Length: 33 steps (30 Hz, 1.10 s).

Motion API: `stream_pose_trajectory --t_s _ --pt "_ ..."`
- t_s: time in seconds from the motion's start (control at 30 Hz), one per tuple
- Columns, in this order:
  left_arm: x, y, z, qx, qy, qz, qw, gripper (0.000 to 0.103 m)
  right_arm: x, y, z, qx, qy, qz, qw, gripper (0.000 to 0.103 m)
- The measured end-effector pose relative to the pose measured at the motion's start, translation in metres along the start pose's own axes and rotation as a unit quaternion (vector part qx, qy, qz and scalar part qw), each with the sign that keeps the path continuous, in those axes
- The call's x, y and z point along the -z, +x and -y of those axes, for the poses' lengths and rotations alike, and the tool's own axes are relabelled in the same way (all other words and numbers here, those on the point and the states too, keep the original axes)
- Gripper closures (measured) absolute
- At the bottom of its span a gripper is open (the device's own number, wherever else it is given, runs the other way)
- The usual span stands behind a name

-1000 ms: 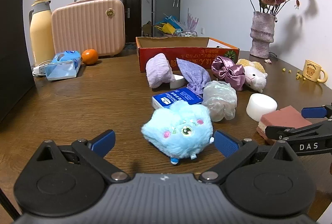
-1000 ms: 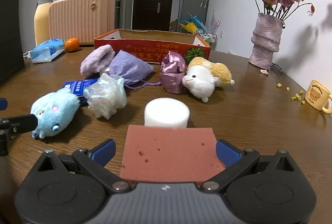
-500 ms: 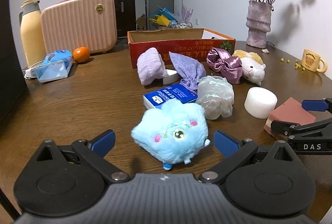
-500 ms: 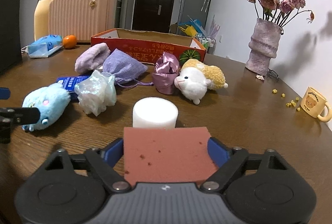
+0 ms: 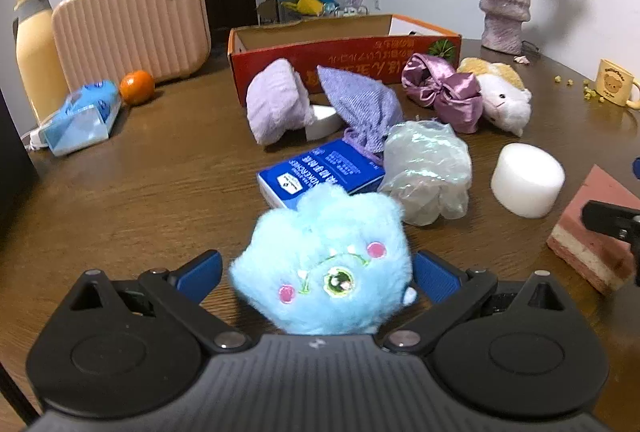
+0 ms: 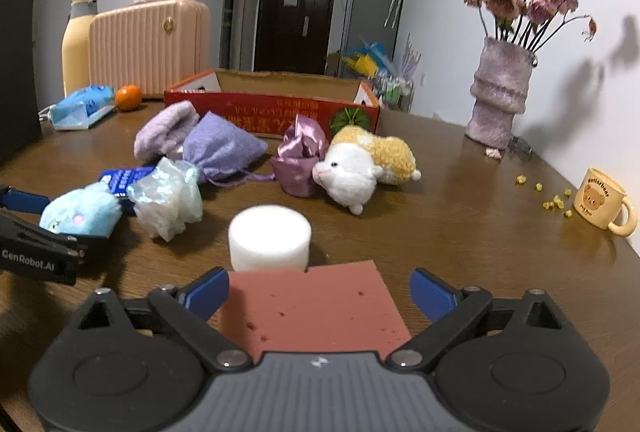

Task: Organize soft objects
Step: 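Move left tool to the blue plush while right tool approaches the pink sponge, then close left gripper on blue plush while right gripper grasps pink sponge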

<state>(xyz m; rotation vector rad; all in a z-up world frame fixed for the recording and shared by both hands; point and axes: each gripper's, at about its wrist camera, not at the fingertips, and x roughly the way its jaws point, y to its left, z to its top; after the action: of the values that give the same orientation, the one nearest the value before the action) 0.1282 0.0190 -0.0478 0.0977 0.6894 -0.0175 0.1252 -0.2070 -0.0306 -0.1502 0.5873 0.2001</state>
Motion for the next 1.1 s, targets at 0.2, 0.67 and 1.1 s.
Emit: stream_pose_trajectory --t_s 0.2,0.67,1.1 --pt "0.0 0.01 -0.006 0.01 -0.015 -0.02 0.9996 0.02 -0.003 0.004 0.008 -0.032 0.001 -0.022 0.999 0.0" --pt "0.006 -0.015 -0.005 0.015 -0.009 0.021 0.9996 0.022 -0.005 0.005 0.0 -0.066 -0.02 -0.027 0.997 0.0" --pt "0.014 -0.029 -0.012 0.008 -0.019 0.033 0.9992 0.022 -0.003 0.02 -0.006 -0.049 -0.063 -0.052 0.995 0.0"
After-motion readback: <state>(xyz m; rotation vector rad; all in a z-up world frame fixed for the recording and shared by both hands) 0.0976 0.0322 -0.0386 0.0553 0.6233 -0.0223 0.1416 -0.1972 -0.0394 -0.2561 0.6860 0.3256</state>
